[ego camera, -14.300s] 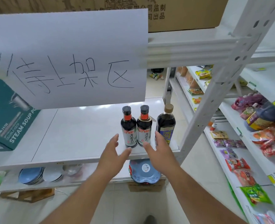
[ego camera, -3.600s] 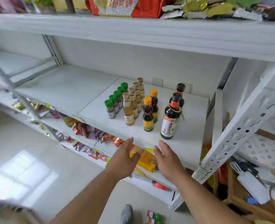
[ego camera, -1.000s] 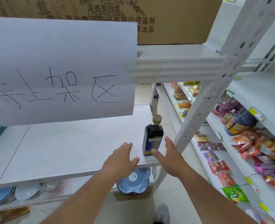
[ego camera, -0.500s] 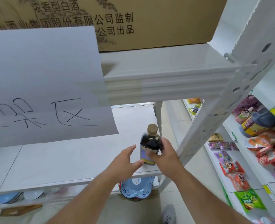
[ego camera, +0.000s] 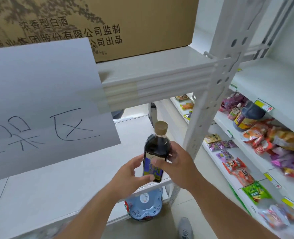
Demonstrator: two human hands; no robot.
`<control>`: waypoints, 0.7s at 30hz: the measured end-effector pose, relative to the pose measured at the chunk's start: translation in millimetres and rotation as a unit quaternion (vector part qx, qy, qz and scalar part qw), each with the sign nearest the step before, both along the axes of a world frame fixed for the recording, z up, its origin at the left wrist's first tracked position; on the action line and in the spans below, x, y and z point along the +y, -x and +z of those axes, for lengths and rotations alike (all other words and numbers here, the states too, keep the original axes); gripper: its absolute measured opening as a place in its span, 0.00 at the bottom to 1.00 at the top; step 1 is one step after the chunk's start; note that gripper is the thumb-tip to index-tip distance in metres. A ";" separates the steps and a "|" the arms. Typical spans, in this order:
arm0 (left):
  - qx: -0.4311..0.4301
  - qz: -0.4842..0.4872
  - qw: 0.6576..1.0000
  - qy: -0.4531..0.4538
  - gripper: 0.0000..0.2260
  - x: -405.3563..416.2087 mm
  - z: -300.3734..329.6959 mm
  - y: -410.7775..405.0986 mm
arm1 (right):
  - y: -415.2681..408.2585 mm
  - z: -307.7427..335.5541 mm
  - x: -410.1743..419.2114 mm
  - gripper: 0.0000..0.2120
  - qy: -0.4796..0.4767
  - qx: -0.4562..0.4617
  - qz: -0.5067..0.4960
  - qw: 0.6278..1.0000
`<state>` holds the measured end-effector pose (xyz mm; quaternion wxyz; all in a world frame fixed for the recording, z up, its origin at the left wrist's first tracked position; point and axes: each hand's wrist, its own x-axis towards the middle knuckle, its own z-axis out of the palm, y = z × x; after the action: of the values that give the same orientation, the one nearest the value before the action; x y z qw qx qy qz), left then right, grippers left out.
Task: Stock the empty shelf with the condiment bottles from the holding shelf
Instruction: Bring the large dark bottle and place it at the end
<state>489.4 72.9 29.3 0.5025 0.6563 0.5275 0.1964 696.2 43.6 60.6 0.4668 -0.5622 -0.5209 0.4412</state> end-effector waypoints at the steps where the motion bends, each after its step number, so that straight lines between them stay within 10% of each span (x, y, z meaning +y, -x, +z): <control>1: -0.002 -0.019 1.000 -0.005 0.31 -3.5 4.0 1.1 | 1.7 6.8 -9.3 0.18 -0.009 0.001 -0.014 1.000; 21: -0.067 -0.372 0.926 0.021 0.23 -120.7 40.7 -111.9 | -34.3 79.8 -253.9 0.20 -0.016 -0.016 -0.306 0.952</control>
<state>601.3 -47.8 70.0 0.5870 0.7800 0.2152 0.0278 730.5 -210.3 140.5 0.5796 -0.6942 -0.3388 0.2598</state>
